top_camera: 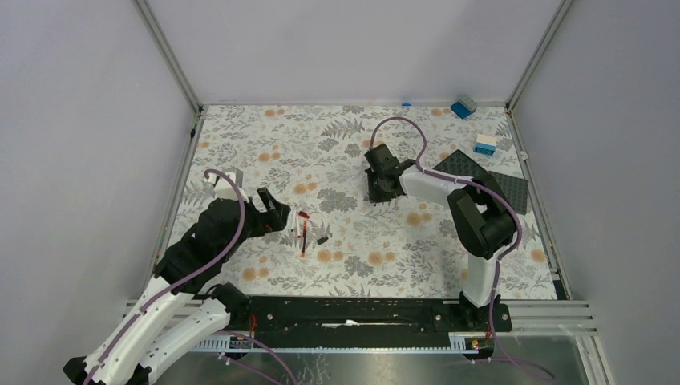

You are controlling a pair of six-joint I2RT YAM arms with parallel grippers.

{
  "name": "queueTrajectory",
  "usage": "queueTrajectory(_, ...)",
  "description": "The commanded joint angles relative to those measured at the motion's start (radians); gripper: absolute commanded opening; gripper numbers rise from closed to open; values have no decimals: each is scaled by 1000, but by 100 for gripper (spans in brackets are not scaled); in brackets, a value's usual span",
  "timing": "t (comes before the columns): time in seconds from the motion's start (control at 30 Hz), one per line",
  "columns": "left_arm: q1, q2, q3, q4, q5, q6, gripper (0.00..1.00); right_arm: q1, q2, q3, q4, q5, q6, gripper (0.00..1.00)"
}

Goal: Insert the pens into the pen caps

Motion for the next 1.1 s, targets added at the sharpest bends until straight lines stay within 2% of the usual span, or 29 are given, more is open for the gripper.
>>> queueTrajectory(0.0,2,1,0,21,-27,36,92,-5,30,60,-8,55,73,9)
queueTrajectory(0.23,2,-2,-5,33,-7,43,92,-12,38,55,-7,59,96,35)
queueTrajectory(0.5,1,6,-21,56,23,65,92,-13,9,60,-26,64,87,47)
queueTrajectory(0.67,1,58,-22,56,49,77,92,-12,-87,42,-29,79,58,61)
queueTrajectory(0.8,2,109,-20,56,48,77,90,-13,-181,4,-20,124,31,64)
queueTrajectory(0.97,1,207,-31,80,73,70,88,-12,-329,-143,103,204,4,67)
queueTrajectory(1.07,2,290,-23,81,58,57,80,-13,-435,-254,204,242,-3,70)
